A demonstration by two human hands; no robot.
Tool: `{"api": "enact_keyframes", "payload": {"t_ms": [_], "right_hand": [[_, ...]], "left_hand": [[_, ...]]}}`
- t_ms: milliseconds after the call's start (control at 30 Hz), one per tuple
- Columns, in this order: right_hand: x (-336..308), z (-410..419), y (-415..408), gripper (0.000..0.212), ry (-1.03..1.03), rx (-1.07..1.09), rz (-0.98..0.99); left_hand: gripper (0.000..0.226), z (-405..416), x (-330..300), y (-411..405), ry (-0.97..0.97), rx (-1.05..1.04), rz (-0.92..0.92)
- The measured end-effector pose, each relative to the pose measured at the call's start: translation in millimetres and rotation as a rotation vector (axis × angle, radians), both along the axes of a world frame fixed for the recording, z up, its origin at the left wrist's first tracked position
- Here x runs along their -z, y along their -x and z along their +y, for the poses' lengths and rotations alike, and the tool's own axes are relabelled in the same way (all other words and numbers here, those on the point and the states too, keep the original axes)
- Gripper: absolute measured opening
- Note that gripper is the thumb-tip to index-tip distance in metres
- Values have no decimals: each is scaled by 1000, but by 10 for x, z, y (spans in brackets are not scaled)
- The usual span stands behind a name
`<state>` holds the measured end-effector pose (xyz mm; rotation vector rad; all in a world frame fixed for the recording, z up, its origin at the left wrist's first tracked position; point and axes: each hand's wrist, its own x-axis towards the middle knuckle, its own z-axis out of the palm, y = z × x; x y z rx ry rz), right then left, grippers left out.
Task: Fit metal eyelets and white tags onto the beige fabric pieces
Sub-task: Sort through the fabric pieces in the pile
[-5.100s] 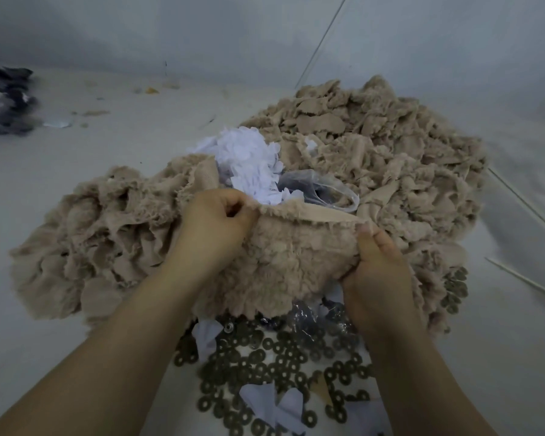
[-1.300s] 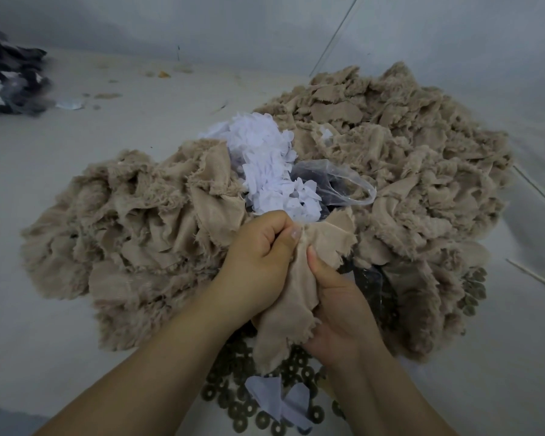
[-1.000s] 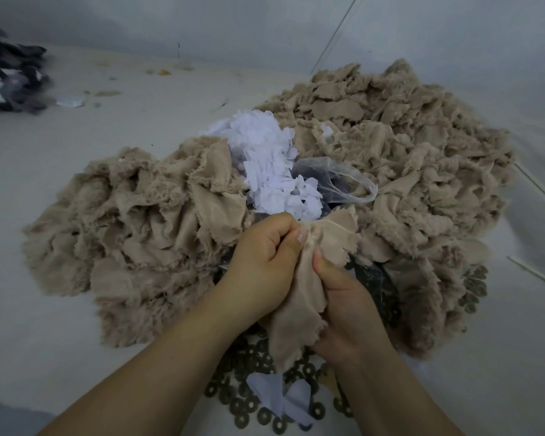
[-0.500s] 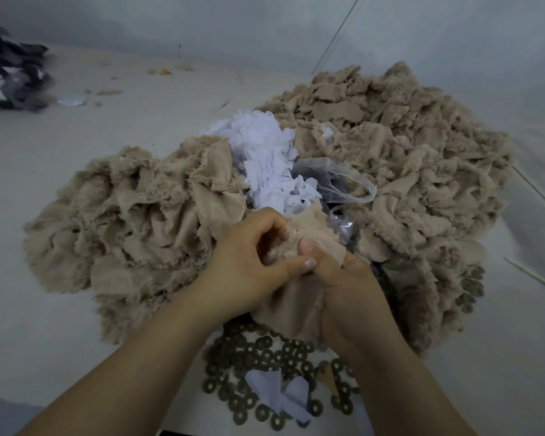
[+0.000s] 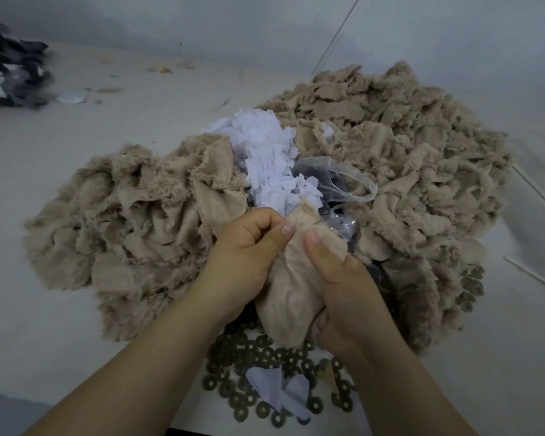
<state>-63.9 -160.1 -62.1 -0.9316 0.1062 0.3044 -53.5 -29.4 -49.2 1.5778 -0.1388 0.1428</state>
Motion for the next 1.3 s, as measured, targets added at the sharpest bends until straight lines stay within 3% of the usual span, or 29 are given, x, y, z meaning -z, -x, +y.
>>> {"api": "enact_keyframes", "payload": {"t_ms": [167,333,433,533,700,800,900,1100,1300], "right_hand": [[20,0,14,38,-45,-68,-18],[-27,-16,-3,49,227,54,-17],[-97,-72,-74,72,21,-44,175],[-95,-124,-103,53,-61,-17,178],[-27,-121,-42,26,89,-29,15],[-35,-145,-54,23,89,-5,88],[-77,-160,-89,29,105,-16,128],[-48,-145,-48,28,228,26,9],[-63,-175,-25,37,21,9,40]], "left_hand": [[29,-27,39,-30,-129,-54,-104],[25,4,100,-9,-184,-41,-211],[24,78,89,5,-231,97,-278],[26,110,63,22,-200,162,-291],[48,24,46,22,-209,2,-195],[19,-18,64,-13,-285,-67,-176],[16,-26,71,0,-366,20,-208],[55,-115,45,9,-230,-122,-135],[40,-82,95,1,39,-67,-23]]}}
